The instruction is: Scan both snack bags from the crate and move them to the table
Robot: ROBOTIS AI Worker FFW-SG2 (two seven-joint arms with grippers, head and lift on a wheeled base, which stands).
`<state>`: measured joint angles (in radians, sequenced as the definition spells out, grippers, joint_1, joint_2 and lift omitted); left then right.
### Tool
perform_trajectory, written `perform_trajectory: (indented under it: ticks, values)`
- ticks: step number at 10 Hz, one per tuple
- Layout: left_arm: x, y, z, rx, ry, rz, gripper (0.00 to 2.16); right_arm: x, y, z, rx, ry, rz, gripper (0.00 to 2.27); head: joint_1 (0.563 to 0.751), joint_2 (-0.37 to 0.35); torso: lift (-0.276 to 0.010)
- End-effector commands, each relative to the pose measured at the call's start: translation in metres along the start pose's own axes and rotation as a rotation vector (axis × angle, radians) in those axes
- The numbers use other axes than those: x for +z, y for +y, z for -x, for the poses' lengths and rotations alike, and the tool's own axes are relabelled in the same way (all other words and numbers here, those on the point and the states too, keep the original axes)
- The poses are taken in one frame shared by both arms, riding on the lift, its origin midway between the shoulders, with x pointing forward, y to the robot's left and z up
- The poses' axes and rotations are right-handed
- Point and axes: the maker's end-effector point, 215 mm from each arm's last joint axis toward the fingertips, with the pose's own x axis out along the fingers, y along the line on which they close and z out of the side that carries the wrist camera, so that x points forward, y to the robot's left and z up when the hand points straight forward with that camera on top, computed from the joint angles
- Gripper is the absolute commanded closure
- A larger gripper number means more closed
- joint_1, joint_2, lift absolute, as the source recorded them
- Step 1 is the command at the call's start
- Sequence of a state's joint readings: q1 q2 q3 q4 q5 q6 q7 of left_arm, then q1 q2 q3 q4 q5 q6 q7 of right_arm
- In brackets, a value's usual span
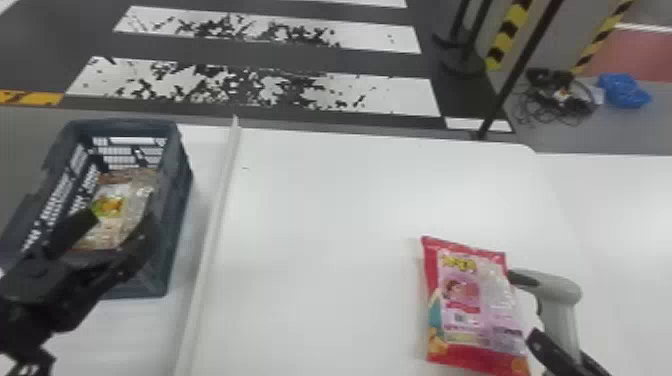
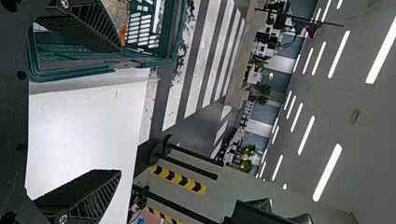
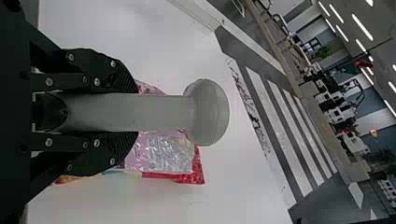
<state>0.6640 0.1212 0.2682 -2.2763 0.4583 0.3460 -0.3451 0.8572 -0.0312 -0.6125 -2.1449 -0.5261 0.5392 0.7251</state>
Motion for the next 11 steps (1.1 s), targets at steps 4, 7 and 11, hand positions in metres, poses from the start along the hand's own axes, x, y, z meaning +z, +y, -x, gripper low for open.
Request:
perform_trajectory:
  ticks: [4, 7, 11]
  values:
    - [0.007, -0.013, 0.010, -0.012, 0.000, -0.017, 0.07, 0.048, -0.082, -0.027, -0.065, 0.012, 0.001, 2.24, 0.695, -0.262, -0.087]
    - [0.009, -0.026, 0.008, -0.035, 0.002, -0.025, 0.07, 0.020, -0.131, -0.030, -0.098, 0.091, -0.042, 2.24, 0.695, -0.322, -0.087]
    - [0.008, -0.041, 0.015, -0.058, 0.022, -0.028, 0.07, 0.024, -0.175, -0.058, -0.154, 0.118, 0.086, 2.24, 0.695, -0.350, -0.087]
